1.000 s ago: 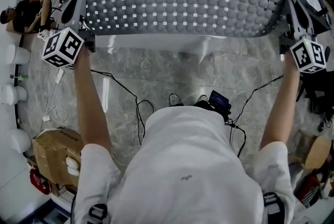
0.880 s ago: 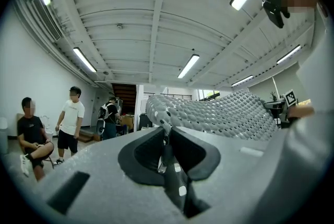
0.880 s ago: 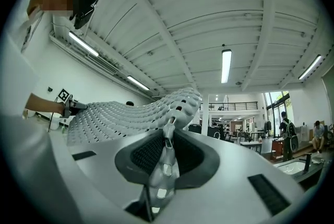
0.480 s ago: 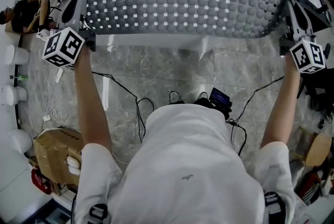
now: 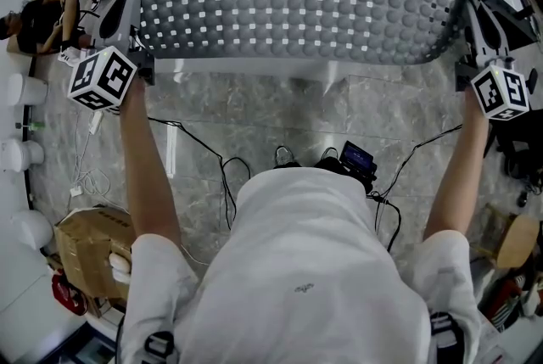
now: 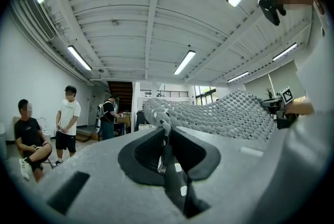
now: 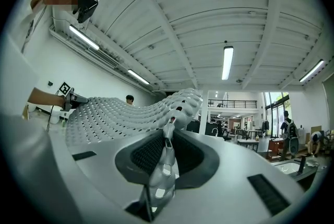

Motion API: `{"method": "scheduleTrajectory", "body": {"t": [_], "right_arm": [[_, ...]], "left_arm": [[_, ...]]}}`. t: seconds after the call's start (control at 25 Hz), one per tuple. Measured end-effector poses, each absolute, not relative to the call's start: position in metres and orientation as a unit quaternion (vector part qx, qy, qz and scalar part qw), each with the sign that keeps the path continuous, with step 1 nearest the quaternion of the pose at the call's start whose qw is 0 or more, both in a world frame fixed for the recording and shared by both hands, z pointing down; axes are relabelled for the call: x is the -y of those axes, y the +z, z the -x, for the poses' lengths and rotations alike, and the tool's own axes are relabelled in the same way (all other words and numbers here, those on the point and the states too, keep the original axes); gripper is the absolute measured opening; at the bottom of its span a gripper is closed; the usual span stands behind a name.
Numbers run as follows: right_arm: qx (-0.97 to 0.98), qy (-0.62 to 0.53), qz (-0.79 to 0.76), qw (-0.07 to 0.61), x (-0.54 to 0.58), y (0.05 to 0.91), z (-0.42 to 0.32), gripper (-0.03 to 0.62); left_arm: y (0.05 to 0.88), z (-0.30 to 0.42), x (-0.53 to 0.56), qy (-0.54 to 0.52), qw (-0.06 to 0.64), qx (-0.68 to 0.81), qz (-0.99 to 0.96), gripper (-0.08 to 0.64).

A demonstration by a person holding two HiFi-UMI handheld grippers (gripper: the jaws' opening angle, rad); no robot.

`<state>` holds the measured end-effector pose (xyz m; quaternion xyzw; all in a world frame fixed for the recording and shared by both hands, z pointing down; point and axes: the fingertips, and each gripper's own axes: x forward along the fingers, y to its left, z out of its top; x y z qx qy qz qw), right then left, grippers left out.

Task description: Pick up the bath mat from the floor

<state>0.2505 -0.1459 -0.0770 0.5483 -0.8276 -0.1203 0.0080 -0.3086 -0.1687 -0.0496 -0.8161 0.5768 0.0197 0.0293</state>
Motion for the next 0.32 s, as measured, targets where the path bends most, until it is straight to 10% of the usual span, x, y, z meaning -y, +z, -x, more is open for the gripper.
{"method": "scheduleTrajectory", "body": {"t": [0.32], "right_arm": [[0.825,-0.122,-0.552,0.011,0.1431,-0.0764,-0.255,0.057]], "left_arm": [[-0.045,0.3029,0.168,0.016,0.027,-0.572,0.82,0.054]]}}
